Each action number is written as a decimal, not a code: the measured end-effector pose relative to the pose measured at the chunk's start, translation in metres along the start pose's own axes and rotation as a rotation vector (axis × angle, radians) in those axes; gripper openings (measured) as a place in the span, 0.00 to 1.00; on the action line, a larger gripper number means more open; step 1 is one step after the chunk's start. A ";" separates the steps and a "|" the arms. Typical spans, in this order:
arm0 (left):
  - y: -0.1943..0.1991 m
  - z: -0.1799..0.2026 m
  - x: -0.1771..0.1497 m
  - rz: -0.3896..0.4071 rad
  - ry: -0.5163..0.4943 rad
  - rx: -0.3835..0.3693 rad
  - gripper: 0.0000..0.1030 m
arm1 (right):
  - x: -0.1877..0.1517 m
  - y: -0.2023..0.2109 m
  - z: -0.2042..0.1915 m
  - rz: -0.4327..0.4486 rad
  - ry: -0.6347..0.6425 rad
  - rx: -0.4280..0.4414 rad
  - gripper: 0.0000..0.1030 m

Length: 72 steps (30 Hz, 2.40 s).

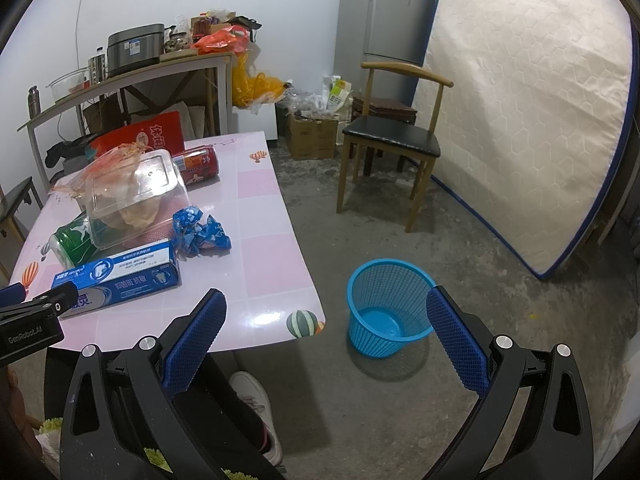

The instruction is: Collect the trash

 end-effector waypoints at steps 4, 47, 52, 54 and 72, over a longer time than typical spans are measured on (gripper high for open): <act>-0.002 -0.001 -0.001 -0.006 0.004 0.000 0.95 | -0.004 -0.003 0.000 0.001 0.000 0.000 0.94; -0.031 -0.141 0.111 0.150 0.222 -0.495 0.95 | 0.102 -0.038 -0.092 0.106 -0.070 0.382 0.94; -0.074 -0.149 0.142 -0.003 0.332 -0.703 0.92 | 0.108 -0.052 -0.099 0.074 -0.062 0.366 0.94; -0.094 -0.153 0.147 -0.067 0.387 -0.749 0.87 | 0.111 -0.057 -0.097 0.062 -0.070 0.355 0.94; -0.156 -0.162 0.155 -0.328 0.597 -0.978 0.26 | 0.120 -0.074 -0.103 0.019 -0.090 0.328 0.94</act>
Point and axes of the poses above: each gripper's, at about its wrist camera, not at the fingertips, and y roughly against the way its jaws point, z to its right, x to its top, the point moved 2 cm from there along -y, roughly the way its jaws point, and after that the axes turned 3 degrees about -x, right-handed, at the moved point
